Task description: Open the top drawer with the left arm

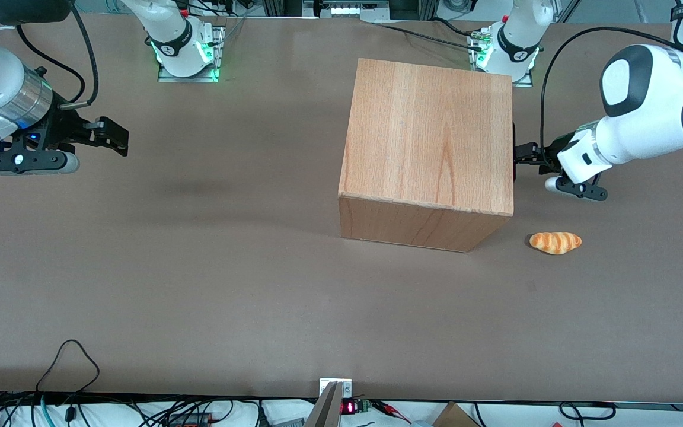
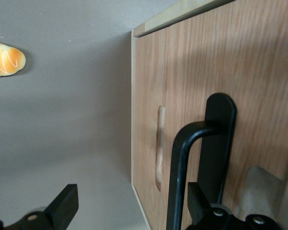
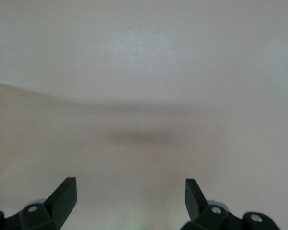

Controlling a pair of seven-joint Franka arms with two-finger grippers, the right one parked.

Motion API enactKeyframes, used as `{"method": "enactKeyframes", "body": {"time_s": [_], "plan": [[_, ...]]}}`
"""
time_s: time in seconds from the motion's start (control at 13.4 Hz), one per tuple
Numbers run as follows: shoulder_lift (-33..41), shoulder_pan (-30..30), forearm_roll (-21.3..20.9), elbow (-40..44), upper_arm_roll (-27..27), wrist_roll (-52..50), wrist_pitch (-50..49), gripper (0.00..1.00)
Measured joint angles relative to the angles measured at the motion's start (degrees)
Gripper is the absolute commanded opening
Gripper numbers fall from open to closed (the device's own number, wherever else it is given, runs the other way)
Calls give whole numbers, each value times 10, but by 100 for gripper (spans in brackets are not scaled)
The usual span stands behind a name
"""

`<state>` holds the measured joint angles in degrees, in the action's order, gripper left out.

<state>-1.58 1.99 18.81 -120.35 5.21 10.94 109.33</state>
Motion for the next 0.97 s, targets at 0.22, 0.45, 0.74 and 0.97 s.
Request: {"method": "enactKeyframes", "body": {"time_s": [0.22,0.45,0.74,0.97], "plan": [[-6,1,0,0,1,6,3,100],[-7,9,0,0,1,15,3,100],[-7,29,-8,0,0,21,3,100],[-7,45,-18,0,-2,23,3,100]]}}
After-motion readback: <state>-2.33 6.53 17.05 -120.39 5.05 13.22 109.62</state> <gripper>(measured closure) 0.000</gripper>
